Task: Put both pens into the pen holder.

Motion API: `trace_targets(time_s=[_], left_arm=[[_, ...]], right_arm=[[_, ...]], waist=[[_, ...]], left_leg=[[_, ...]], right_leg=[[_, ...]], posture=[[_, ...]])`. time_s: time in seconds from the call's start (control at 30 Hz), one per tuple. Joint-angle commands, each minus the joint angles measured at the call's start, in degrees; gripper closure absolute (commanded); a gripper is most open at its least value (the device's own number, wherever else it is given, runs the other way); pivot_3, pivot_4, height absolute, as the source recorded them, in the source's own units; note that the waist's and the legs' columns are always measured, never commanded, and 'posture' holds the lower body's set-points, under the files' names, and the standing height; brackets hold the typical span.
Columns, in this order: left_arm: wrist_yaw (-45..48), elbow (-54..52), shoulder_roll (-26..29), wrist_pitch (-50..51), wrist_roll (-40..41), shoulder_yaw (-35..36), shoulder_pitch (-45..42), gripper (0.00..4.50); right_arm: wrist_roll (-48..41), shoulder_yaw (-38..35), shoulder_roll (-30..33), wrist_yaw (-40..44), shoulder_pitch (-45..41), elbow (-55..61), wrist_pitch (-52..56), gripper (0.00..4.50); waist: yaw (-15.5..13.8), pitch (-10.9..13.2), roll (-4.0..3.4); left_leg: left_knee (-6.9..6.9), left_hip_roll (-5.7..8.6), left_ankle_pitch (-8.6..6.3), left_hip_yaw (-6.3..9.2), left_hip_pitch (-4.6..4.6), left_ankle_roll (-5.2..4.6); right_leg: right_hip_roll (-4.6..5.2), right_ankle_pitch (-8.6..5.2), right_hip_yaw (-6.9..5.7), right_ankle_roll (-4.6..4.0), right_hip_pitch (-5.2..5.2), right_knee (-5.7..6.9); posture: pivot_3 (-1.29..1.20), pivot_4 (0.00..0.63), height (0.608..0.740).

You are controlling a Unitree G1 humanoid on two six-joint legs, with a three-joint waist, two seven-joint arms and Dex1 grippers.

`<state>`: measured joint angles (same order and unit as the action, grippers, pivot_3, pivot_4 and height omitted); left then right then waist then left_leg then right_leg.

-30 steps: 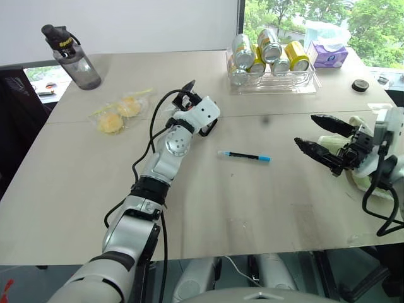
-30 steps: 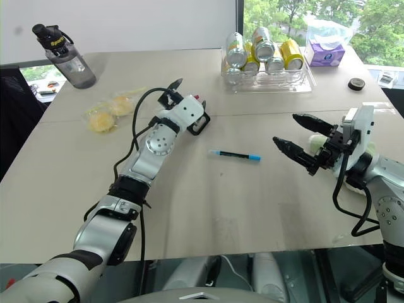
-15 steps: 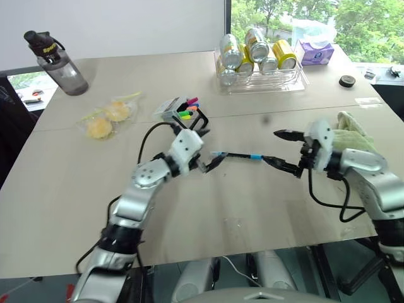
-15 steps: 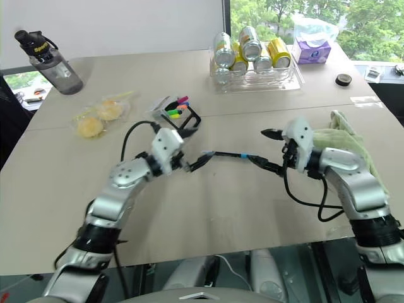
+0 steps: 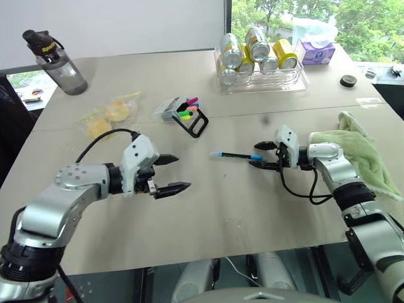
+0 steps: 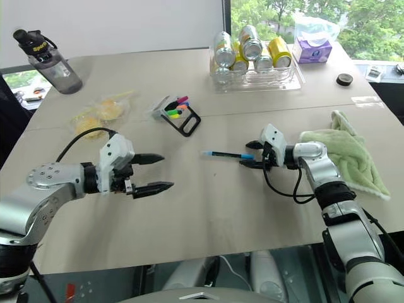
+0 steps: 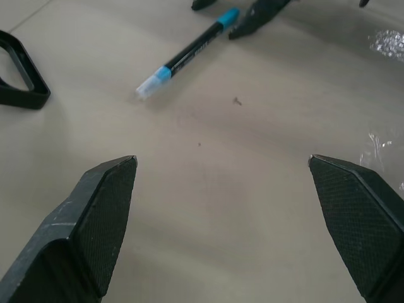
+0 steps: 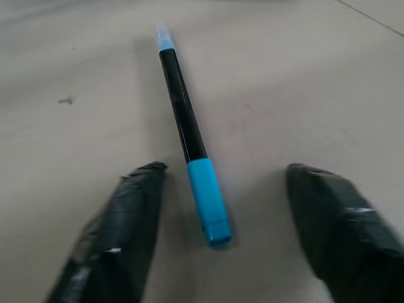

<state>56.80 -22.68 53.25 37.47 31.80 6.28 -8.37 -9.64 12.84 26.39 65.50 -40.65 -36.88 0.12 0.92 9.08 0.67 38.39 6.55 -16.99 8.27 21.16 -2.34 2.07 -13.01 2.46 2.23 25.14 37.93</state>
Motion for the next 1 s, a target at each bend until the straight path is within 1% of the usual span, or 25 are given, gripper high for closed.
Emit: trace_targets(time_s=[0.03, 0.1, 0.13, 0.17, 0.27, 0.37, 0.4, 0.53, 0.63, 0.7, 0.8, 0.9, 1.0], left_arm=[[0.8, -1.0, 1.2, -1.0, -0.6, 0.7, -0.9, 0.0], [0.3, 0.3, 0.0, -2.1, -1.2, 0.0, -2.0, 0.0], [0.2, 1.0, -0.8, -2.3, -1.2, -0.3, -2.6, 0.0], [0.2, 1.6, -1.3, -2.5, -1.4, -0.7, -3.1, 0.0], [0.5, 3.6, -2.2, -3.5, -2.4, -1.3, -4.0, 0.0], [-2.6, 6.5, -4.8, -3.0, -1.9, 0.6, -5.4, 0.0], [-4.3, 7.4, -6.5, -2.2, -0.8, 1.8, -6.4, 0.0], [-13.0, 9.1, -17.8, 5.0, 10.0, 7.3, -11.8, 0.0], [-19.6, 10.5, -25.2, 9.9, 16.9, 10.0, -15.6, 0.0], [-23.6, 11.8, -29.5, 11.6, 20.1, 11.2, -17.9, 0.0], [-29.2, 14.4, -35.4, 13.2, 25.1, 13.0, -21.5, 0.0], [-31.3, 16.2, -38.9, 13.3, 27.5, 13.0, -23.8, 0.0], [-32.0, 16.6, -40.6, 13.6, 30.1, 13.3, -24.9, 0.0]], right_arm=[[0.9, -0.4, -0.8, 2.0, -0.4, -1.5, -2.7, 3.04], [0.9, -1.0, -1.0, 2.1, 0.1, -1.4, -3.8, 3.85], [0.5, -1.6, -1.1, 2.1, 0.6, -0.8, -3.9, 4.36], [0.1, -2.1, -1.2, 2.0, 1.0, -0.2, -3.8, 4.48], [-1.0, -3.8, -0.9, 1.5, 2.8, 2.7, -3.1, 4.48], [-3.8, -6.8, -0.2, 0.2, 6.5, 9.5, -0.4, 4.48], [-6.2, -8.4, -0.3, -0.7, 8.6, 14.1, 2.5, 4.48], [-14.4, -12.2, -2.4, -6.7, 15.4, 32.5, 12.6, 4.48], [-16.6, -13.6, -5.9, -13.9, 17.1, 41.0, 16.1, 4.48], [-16.0, -13.7, -7.7, -17.1, 17.6, 43.8, 15.7, 4.48], [-16.0, -12.8, -9.0, -19.3, 18.5, 47.3, 16.3, 4.48], [-16.9, -12.0, -9.6, -20.1, 18.6, 49.7, 17.0, 4.48], [-17.5, -11.9, -9.7, -20.5, 18.5, 50.7, 17.6, 4.48]], waist=[[0.0, 0.0, 0.0], [0.0, 0.0, 0.0], [0.0, 0.0, -0.01], [0.0, 0.0, -0.01], [0.0, 0.0, -0.01], [-0.1, 0.0, -0.01], [-0.2, 0.0, -0.01], [-0.3, 0.0, -0.01], [0.0, 0.0, 0.0], [0.1, 0.0, 0.02], [-0.2, 0.0, 0.03], [-0.2, 0.0, 0.03], [-0.1, 0.0, 0.03]], left_leg=[[0.01, 0.0, 0.0, 0.0, 0.0, 0.0], [0.0, 0.0, 0.01, 0.0, 0.0, 0.01], [0.0, 0.0, 0.01, 0.0, -0.01, 0.01], [0.01, 0.0, 0.01, 0.0, -0.01, 0.02], [0.01, 0.0, 0.01, 0.0, 0.0, 0.02], [0.0, 0.0, 0.01, 0.02, 0.02, 0.02], [0.0, 0.0, 0.01, 0.04, 0.03, 0.02], [0.15, 0.0, 0.01, 0.13, 0.13, 0.02], [0.28, 0.01, 0.01, 0.1, 0.15, 0.02], [0.39, 0.0, 0.01, 0.09, 0.14, 0.02], [0.53, 0.0, 0.02, 0.11, 0.14, 0.04], [0.62, 0.03, 0.01, 0.09, 0.15, 0.04], [0.67, 0.04, 0.01, 0.07, 0.15, 0.04]], right_leg=[[0.0, 0.0, 0.01, 0.0, 0.0, 0.02], [0.0, 0.0, 0.03, 0.0, 0.0, 0.03], [0.0, 0.0, 0.02, -0.01, 0.01, 0.04], [0.0, 0.0, 0.02, -0.01, 0.0, 0.04], [0.0, 0.0, 0.02, 0.0, 0.01, 0.03], [0.0, 0.0, 0.01, 0.0, 0.03, 0.02], [0.0, 0.0, 0.01, 0.0, 0.03, 0.02], [0.01, 0.01, -0.06, 0.0, 0.04, 0.05], [0.01, 0.02, -0.02, 0.02, 0.03, 0.14], [-0.01, 0.03, -0.02, 0.02, 0.04, 0.24], [-0.01, 0.03, -0.07, 0.01, 0.03, 0.36], [0.0, 0.03, -0.04, 0.02, 0.02, 0.4], [0.01, 0.03, -0.02, 0.02, 0.02, 0.44]], posture=[[0.0, 0.15, 0.74], [0.0, 0.15, 0.74], [0.0, 0.15, 0.74], [0.0, 0.15, 0.74], [0.0, 0.15, 0.74], [0.0, 0.15, 0.74], [0.0, 0.15, 0.74], [0.0, 0.15, 0.74], [0.0, 0.15, 0.74], [0.0, 0.15, 0.74], [0.0, 0.15, 0.74], [0.0, 0.15, 0.74], [0.0, 0.15, 0.74]])
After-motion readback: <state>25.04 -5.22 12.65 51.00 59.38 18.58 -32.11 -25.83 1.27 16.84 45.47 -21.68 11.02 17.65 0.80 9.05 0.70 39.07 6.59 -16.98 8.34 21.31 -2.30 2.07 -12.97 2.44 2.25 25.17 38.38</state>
